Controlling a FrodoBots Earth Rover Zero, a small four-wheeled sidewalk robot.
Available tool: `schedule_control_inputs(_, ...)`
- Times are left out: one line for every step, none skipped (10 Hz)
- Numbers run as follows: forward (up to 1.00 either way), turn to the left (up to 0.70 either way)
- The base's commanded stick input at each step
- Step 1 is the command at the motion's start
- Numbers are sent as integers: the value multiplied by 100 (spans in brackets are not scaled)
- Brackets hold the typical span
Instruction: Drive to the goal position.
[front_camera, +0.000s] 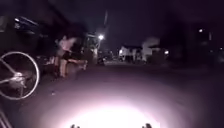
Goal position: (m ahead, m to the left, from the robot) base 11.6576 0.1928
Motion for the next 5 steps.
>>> schedule_control_inputs(100, 0)
schedule_control_inputs(100, 0)
schedule_control_inputs(100, 0)
schedule_control_inputs(100, 0)
schedule_control_inputs(100, 0)
